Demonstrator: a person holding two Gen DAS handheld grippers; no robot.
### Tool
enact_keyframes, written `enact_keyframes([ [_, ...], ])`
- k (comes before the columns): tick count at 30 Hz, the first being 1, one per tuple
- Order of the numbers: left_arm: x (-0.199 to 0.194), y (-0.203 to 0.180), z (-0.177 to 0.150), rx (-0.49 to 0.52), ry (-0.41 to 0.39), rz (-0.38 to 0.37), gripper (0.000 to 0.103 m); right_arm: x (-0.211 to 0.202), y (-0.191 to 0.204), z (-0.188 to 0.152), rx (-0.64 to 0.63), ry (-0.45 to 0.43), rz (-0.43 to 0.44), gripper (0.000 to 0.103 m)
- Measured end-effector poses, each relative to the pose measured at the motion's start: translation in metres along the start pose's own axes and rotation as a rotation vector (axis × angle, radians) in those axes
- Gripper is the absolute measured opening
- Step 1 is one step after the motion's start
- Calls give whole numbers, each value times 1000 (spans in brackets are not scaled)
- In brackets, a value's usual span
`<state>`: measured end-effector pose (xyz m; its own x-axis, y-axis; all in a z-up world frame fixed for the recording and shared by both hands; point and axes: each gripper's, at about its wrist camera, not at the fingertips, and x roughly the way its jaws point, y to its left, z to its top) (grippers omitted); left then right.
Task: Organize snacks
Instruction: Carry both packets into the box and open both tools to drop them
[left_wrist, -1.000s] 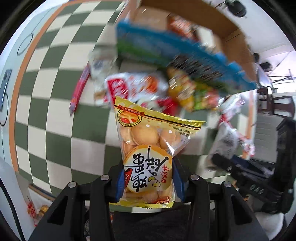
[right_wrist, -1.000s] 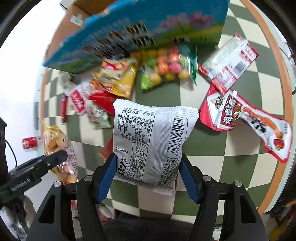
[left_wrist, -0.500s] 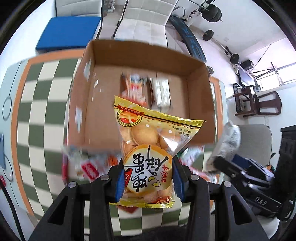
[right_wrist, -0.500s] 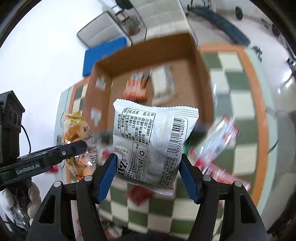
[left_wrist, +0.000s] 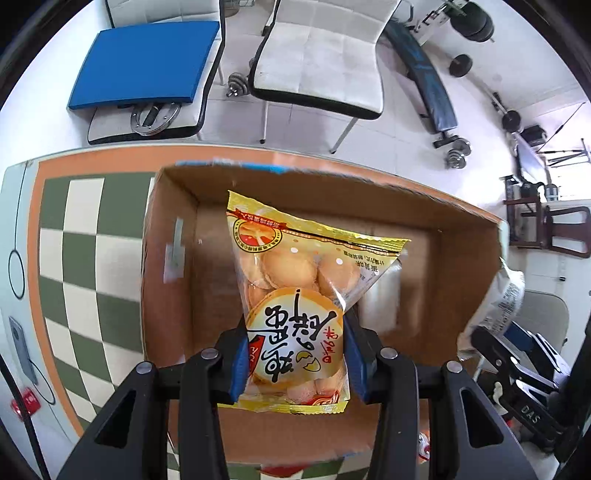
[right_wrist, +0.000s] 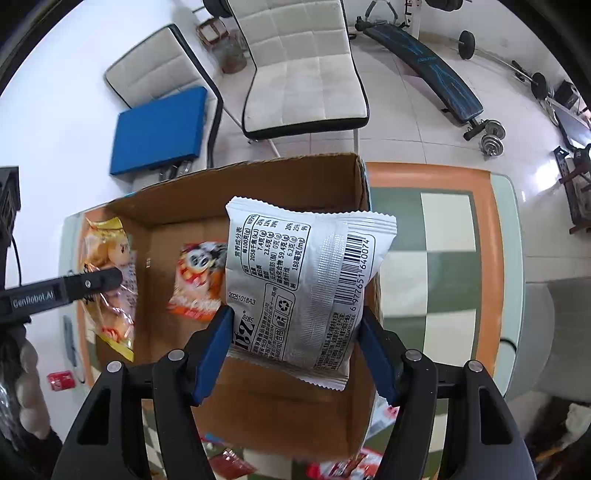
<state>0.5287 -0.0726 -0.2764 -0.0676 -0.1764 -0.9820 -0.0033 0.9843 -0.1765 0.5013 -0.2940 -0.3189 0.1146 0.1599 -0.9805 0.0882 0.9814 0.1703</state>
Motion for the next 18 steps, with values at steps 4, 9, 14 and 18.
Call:
enact_keyframes([
  [4,11,3,11,-11,13,10,41,22,2,14,-17,24,-21,69],
  [9,17,6,17,-25,12,17,42,40,5,24,-33,50,-34,71],
  [14,13,8,17,-37,2,-2,86,44,9,29,-44,36,-78,87],
  [18,4,7,16,-26,-26,11,87,42,8,30,-27,31,-69,87],
])
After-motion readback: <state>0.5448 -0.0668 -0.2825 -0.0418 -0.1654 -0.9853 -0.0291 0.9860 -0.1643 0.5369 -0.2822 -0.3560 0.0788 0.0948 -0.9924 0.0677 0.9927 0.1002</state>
